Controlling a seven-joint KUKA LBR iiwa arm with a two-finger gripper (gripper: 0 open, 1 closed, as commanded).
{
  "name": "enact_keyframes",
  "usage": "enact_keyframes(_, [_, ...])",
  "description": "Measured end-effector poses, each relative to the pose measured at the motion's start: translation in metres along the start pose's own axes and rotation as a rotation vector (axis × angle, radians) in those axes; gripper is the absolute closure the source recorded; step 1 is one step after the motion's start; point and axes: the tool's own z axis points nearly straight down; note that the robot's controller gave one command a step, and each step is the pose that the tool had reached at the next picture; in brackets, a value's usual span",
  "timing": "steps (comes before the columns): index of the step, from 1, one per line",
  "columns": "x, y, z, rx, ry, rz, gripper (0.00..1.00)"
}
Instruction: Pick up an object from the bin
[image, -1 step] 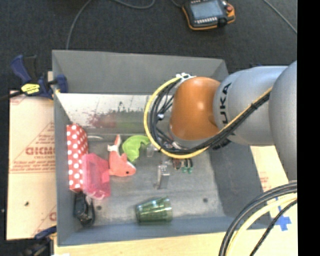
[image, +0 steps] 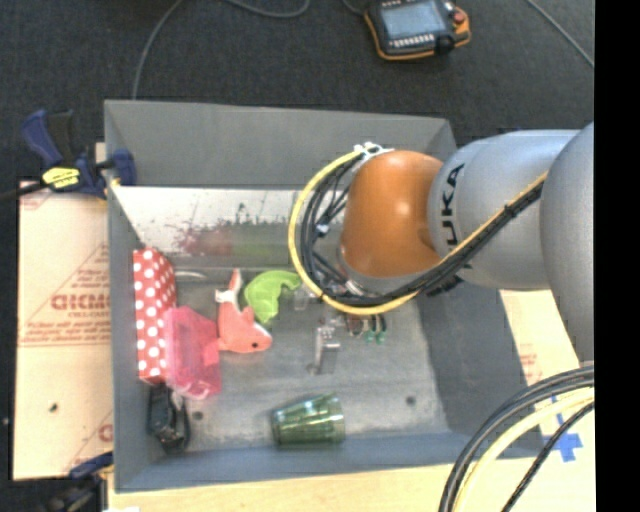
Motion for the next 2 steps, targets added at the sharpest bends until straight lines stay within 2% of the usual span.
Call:
enact_keyframes(1, [-0.08,0.013,0.07,0.0,-0.004,-0.31,0.0])
enact_keyframes(2, [-0.09,0.016,0.005,-0.001,-0.006,-0.272,0.0])
